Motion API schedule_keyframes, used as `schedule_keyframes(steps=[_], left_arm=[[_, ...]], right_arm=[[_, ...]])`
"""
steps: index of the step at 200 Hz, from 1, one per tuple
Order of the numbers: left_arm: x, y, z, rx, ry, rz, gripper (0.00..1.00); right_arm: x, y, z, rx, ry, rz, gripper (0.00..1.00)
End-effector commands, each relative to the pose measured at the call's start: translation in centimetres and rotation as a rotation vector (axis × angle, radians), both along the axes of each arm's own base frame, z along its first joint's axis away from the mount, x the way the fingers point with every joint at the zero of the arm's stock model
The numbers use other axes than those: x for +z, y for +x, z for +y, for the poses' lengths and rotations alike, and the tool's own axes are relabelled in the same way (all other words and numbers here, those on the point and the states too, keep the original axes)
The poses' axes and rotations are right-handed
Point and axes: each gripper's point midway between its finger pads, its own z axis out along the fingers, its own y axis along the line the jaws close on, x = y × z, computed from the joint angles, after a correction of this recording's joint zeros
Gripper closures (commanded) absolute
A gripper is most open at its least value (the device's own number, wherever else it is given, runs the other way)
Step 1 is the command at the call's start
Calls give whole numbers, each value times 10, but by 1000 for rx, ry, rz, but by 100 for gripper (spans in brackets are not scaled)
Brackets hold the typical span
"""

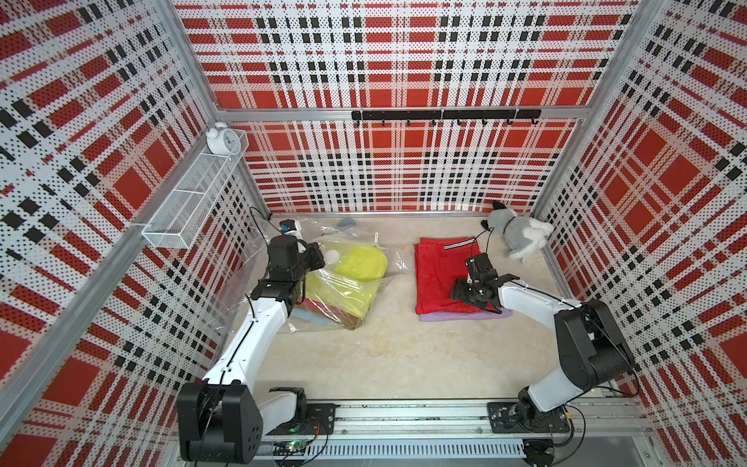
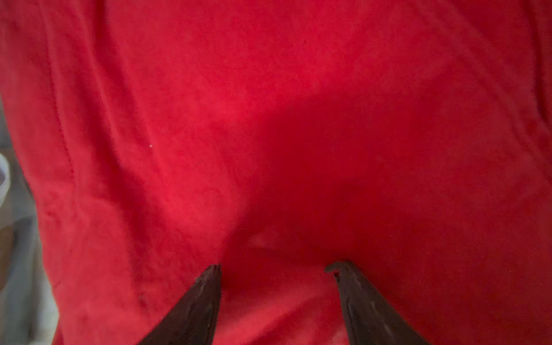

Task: Take the trousers out of the vacuum bag
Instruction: Place the trousers at the center of the board.

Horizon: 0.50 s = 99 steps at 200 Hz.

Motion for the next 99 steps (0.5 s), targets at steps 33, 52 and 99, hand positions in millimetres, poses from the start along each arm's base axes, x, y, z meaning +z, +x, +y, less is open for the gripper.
schedule_keyframes(steps=[33, 52, 99], left_arm=[[17, 8, 5, 12, 17, -42, 100], [16, 10, 1, -1, 23, -41, 100], [25, 12, -42, -93, 86, -69, 100]], right_arm=[[51, 31, -21, -39, -92, -118, 32], [89, 44, 8, 30, 1, -229, 32], [147, 49, 120, 301, 196, -343, 31]])
